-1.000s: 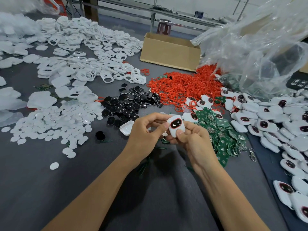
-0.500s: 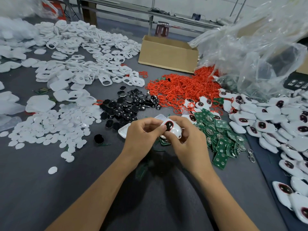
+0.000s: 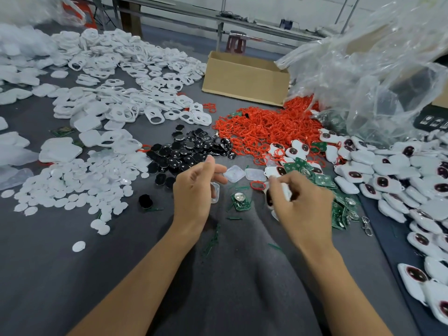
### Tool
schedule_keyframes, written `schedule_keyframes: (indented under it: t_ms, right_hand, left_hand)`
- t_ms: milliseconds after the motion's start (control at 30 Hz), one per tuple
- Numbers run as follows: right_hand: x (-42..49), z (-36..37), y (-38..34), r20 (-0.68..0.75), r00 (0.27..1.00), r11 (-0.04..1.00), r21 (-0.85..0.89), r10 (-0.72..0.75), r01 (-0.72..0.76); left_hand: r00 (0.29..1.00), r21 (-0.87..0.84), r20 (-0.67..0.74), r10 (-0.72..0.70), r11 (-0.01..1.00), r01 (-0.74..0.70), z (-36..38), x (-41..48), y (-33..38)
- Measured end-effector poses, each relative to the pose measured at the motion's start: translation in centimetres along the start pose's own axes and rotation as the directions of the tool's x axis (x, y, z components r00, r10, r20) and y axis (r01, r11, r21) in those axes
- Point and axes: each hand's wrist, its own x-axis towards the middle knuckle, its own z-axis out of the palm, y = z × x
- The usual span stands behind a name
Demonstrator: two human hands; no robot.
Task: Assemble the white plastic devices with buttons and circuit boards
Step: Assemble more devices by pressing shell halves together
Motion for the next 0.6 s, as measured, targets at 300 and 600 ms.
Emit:
schedule_keyframes:
  t_ms: [300, 600]
  right_hand:
    - [0.9, -1.4, -0.6, -0.404, 0.913, 0.998, 0.027, -0.046, 0.062]
    - [-0.7, 0.7, -1.1, 0.036, 0.998, 0.994, -0.102, 0.041, -0.038]
  left_hand:
    - [1.0, -0.03, 0.021, -0.012, 0.999, 0.013, 0.2, 0.0, 0.2]
    - [1.0, -0.039, 0.021, -0.022, 0.999, 0.023, 0.1, -0.1, 0.5]
